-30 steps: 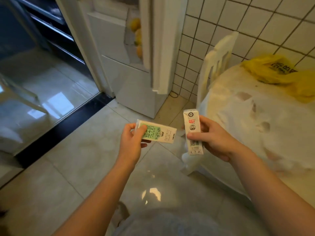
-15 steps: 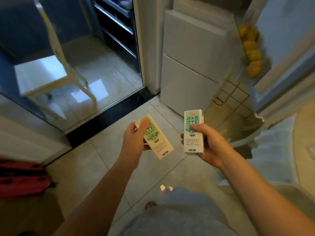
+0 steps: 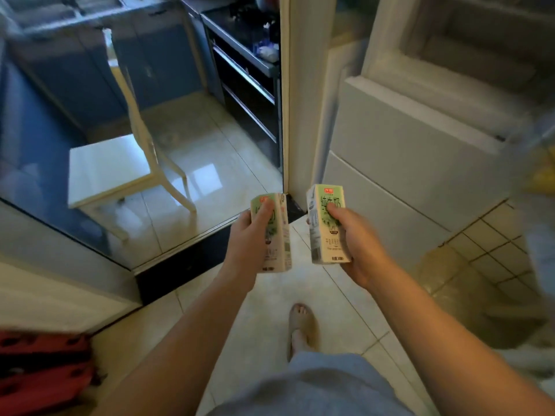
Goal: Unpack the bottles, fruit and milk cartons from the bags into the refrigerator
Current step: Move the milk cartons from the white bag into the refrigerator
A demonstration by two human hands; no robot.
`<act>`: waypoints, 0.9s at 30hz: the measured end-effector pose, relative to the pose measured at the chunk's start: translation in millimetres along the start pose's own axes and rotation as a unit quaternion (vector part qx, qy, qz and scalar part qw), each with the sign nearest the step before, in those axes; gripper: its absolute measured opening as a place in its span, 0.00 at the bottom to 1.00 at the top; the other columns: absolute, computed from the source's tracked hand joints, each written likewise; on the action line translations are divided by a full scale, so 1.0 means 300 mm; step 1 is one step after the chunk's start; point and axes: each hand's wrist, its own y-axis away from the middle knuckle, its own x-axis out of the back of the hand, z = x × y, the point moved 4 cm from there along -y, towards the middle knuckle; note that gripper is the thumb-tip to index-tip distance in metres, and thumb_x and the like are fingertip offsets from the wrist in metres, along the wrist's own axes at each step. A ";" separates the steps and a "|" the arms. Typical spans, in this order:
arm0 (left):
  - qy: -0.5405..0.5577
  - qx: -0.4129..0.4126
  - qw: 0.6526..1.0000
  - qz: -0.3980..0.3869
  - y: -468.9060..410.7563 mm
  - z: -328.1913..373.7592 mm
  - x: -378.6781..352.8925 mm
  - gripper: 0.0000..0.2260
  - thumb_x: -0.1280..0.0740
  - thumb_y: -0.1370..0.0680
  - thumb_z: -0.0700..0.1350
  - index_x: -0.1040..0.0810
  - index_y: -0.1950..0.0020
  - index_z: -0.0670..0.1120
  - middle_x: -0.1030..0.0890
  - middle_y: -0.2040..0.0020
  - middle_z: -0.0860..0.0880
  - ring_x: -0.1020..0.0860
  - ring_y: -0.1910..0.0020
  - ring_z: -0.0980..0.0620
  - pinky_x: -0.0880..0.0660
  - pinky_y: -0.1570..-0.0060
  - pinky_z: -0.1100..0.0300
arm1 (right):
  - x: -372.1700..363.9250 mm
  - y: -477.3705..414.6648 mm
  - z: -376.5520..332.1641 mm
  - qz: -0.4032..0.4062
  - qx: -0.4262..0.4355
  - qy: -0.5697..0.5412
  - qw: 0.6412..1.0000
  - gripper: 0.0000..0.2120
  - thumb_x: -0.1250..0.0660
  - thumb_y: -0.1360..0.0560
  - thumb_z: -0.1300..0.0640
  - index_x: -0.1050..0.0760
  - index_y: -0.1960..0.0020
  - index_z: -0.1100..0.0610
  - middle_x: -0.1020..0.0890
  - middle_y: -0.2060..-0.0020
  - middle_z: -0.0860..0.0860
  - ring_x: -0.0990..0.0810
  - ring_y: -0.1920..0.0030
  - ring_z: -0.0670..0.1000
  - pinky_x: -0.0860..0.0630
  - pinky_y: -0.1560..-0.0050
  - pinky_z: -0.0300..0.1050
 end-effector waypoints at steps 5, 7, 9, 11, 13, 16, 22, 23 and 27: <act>-0.015 -0.096 0.995 -0.010 -0.284 0.311 -0.209 0.15 0.37 0.19 0.58 0.23 0.45 0.46 0.19 0.56 0.46 0.18 0.61 0.49 0.20 0.60 0.57 | -0.037 -0.274 -0.345 0.025 0.112 0.027 0.993 0.09 0.38 0.19 0.49 0.21 0.45 0.50 0.16 0.60 0.51 0.15 0.60 0.51 0.18 0.56 0.51; -0.015 -0.134 0.991 -0.024 -0.376 0.429 -0.295 0.14 0.36 0.19 0.56 0.24 0.44 0.46 0.18 0.56 0.47 0.17 0.61 0.51 0.20 0.61 0.60 | -0.046 -0.359 -0.476 0.037 0.155 0.034 0.987 0.09 0.38 0.18 0.49 0.22 0.44 0.49 0.15 0.57 0.52 0.15 0.58 0.53 0.18 0.53 0.53; -0.009 -0.163 0.986 -0.027 -0.454 0.541 -0.367 0.15 0.35 0.20 0.56 0.25 0.43 0.45 0.17 0.57 0.48 0.16 0.63 0.53 0.21 0.63 0.61 | -0.046 -0.428 -0.598 0.049 0.193 0.029 0.980 0.09 0.38 0.18 0.49 0.22 0.42 0.50 0.15 0.55 0.52 0.14 0.55 0.53 0.18 0.52 0.54; -0.005 -0.198 0.980 -0.036 -0.513 0.653 -0.437 0.14 0.34 0.20 0.55 0.25 0.43 0.44 0.17 0.57 0.48 0.17 0.63 0.54 0.22 0.64 0.63 | -0.033 -0.478 -0.714 0.060 0.232 0.025 0.970 0.09 0.38 0.18 0.50 0.22 0.42 0.50 0.14 0.55 0.51 0.14 0.55 0.52 0.18 0.54 0.52; -0.007 -0.239 0.970 -0.053 -0.563 0.761 -0.515 0.11 0.35 0.19 0.53 0.25 0.46 0.46 0.17 0.58 0.49 0.17 0.63 0.55 0.21 0.65 0.64 | -0.013 -0.507 -0.824 0.071 0.275 0.017 0.959 0.07 0.38 0.18 0.52 0.24 0.43 0.50 0.15 0.57 0.48 0.14 0.58 0.48 0.19 0.58 0.45; -0.009 -0.298 0.950 -0.087 -0.618 0.918 -0.653 0.11 0.36 0.18 0.51 0.25 0.44 0.44 0.17 0.58 0.48 0.17 0.62 0.54 0.20 0.63 0.63 | 0.044 -0.534 -0.991 0.103 0.348 0.015 0.932 0.08 0.39 0.18 0.53 0.25 0.41 0.51 0.16 0.57 0.46 0.15 0.60 0.44 0.21 0.62 0.37; 0.013 -0.395 0.907 -0.147 -0.667 1.209 -0.956 0.12 0.39 0.17 0.51 0.26 0.41 0.44 0.18 0.56 0.49 0.17 0.62 0.58 0.23 0.65 0.67 | 0.199 -0.525 -1.352 0.156 0.495 0.024 0.854 0.08 0.41 0.17 0.59 0.27 0.40 0.58 0.18 0.55 0.48 0.16 0.57 0.44 0.22 0.59 0.36; 0.022 -0.406 0.900 -0.161 -0.671 1.262 -1.003 0.12 0.39 0.17 0.51 0.27 0.41 0.44 0.18 0.55 0.50 0.17 0.61 0.58 0.23 0.65 0.67 | 0.222 -0.520 -1.412 0.163 0.520 0.025 0.838 0.09 0.41 0.17 0.60 0.28 0.39 0.60 0.18 0.54 0.49 0.16 0.56 0.44 0.22 0.59 0.36; 0.061 -0.469 0.856 -0.210 -0.666 1.474 -1.182 0.12 0.38 0.17 0.53 0.25 0.40 0.46 0.16 0.55 0.52 0.16 0.57 0.57 0.21 0.61 0.63 | 0.308 -0.478 -1.644 0.192 0.605 0.035 0.772 0.13 0.40 0.18 0.60 0.30 0.36 0.64 0.18 0.52 0.50 0.17 0.54 0.42 0.22 0.58 0.36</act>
